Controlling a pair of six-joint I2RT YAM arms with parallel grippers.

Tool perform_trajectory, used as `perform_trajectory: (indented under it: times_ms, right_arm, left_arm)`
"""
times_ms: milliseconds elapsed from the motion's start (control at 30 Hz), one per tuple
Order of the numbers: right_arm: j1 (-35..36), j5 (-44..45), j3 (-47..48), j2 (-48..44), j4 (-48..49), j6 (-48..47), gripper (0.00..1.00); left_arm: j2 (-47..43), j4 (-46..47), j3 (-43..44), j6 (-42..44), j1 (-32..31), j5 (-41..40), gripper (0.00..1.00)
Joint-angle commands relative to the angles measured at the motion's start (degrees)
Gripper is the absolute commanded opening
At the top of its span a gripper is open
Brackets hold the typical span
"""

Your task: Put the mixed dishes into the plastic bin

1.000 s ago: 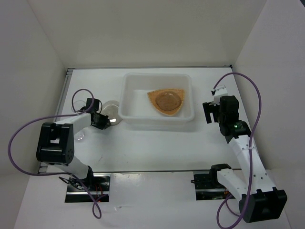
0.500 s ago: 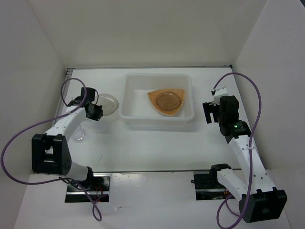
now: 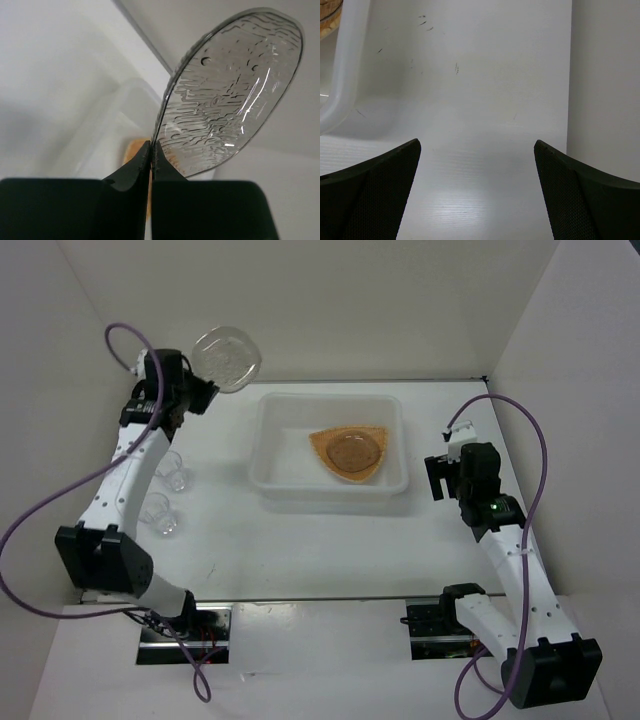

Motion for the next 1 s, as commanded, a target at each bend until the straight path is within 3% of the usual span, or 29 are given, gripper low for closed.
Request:
perform_trajectory:
  times_ms: [0, 133, 367, 500, 767, 967]
  right_arm:
    - [-0.14, 0.89, -0.23, -1.52, 3.31, 0.12, 0.98]
    - [-0.14, 0.89, -0.76, -2.05, 3.83, 0.12, 0.98]
    - [-0.14, 1.95, -0.76, -3.19, 3.83, 0.12, 0.98]
    - [-0.14, 1.95, -0.76, -3.72, 4.36, 0.12, 0.98]
    - [-0.14, 2.56, -1.28, -4.77, 4.36, 0.12, 0.98]
    - [-0.14, 2.56, -1.28, -5.3, 4.88, 0.12, 0.98]
  left_arm:
    - [11.37, 3.69, 9.91, 11.85, -3.8, 18.28, 0.0]
    - [22.27, 1.38, 16.79, 17.48, -12.75, 23.13, 0.0]
    - [32.05, -2.14, 22.35, 21.62, -21.29, 26.31, 0.0]
    - [35.73, -0.38, 22.35, 17.86, -22.44, 27.45, 0.0]
    - [44.35, -7.14, 30.78, 11.35, -24.73, 21.22, 0.0]
    - [47.43, -9.26, 28.78, 1.33, -25.26, 20.69, 0.0]
